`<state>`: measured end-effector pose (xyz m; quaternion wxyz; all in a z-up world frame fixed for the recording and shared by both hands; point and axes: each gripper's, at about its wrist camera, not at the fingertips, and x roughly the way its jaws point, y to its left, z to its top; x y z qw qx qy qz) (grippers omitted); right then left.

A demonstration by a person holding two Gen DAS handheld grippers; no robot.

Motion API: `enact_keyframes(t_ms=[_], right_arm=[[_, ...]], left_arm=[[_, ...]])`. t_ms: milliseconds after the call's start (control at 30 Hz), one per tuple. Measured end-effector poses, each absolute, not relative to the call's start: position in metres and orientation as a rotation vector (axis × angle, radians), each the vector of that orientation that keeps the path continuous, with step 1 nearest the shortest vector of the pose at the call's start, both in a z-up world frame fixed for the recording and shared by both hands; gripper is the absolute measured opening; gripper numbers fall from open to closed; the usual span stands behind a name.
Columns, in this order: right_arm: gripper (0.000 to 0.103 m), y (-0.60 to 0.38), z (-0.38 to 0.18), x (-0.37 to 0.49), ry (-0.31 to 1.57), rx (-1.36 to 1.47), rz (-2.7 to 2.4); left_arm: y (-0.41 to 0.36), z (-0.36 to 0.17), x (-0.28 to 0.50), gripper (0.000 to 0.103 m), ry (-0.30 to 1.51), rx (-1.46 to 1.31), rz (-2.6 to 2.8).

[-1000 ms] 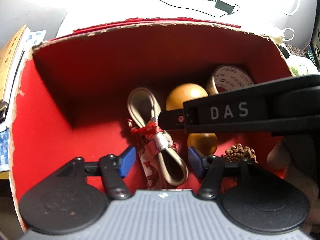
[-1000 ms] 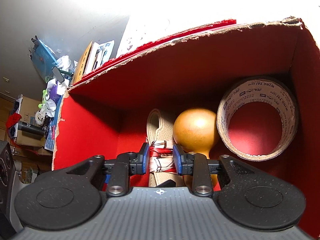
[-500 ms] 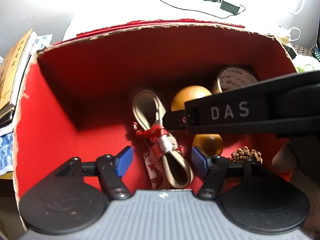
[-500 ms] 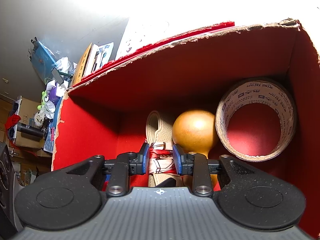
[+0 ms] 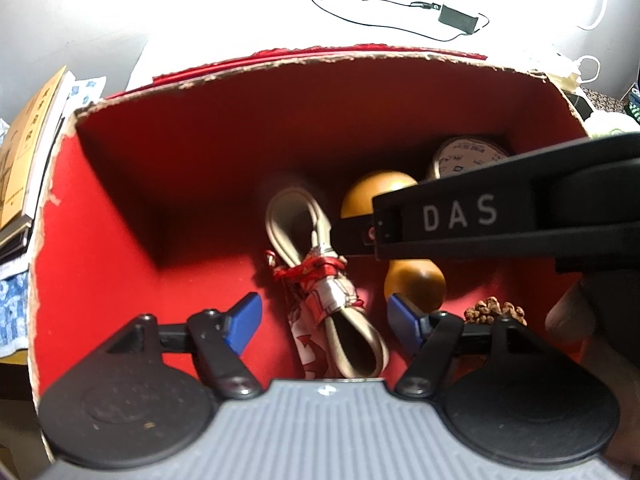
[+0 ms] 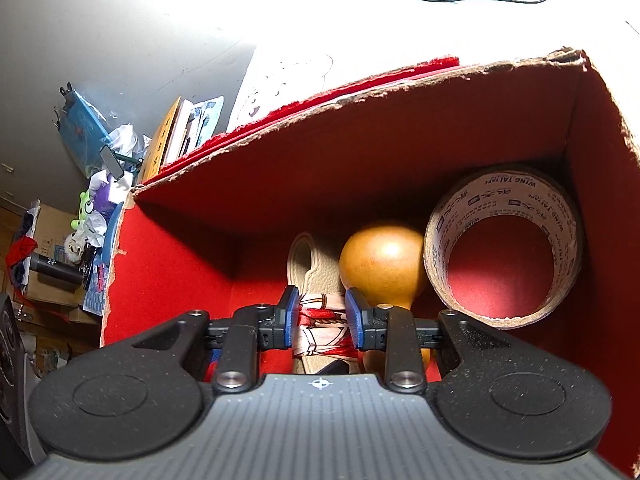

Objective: Organize objects
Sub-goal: 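Lower the strap onto the box floor beside the gourd, then open the right gripper and withdraw it up out of the red box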

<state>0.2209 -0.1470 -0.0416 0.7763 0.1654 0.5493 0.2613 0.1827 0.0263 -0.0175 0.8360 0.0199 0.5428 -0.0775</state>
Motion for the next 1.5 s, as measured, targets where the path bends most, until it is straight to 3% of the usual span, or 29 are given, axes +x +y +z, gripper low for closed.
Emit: enact_keyframes(t_ms=[733, 1167, 1500], right_arm=[[0.029, -0.156, -0.017, 0.197, 0.964, 0.320, 0.501], [0.030, -0.172, 0.019, 0.133, 0.797, 0.242, 0.442], [0.030, -0.181, 0.028, 0.094, 0.769, 0.280, 0.431]], left_arm=[[0.019, -0.001, 0.163, 0.072, 1.039, 0.114, -0.126], [0.007, 0.043, 0.111, 0.084, 0.902, 0.161, -0.050], [0.019, 0.053, 0.075, 0.087, 0.910, 0.123, 0.000]])
